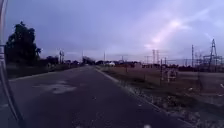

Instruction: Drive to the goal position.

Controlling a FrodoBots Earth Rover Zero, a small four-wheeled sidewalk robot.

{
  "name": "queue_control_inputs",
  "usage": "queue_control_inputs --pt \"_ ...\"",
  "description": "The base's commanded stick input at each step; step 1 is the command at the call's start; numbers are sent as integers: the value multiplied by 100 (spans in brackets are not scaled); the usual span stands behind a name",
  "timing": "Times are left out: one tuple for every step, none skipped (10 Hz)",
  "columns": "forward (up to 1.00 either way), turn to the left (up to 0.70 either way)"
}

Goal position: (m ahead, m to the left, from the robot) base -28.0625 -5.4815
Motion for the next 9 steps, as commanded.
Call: queue_control_inputs --pt "0 0" --pt "0 0" --pt "0 0" --pt "0 0" --pt "26 0" --pt "64 8" --pt "70 35" --pt "70 35" --pt "70 35"
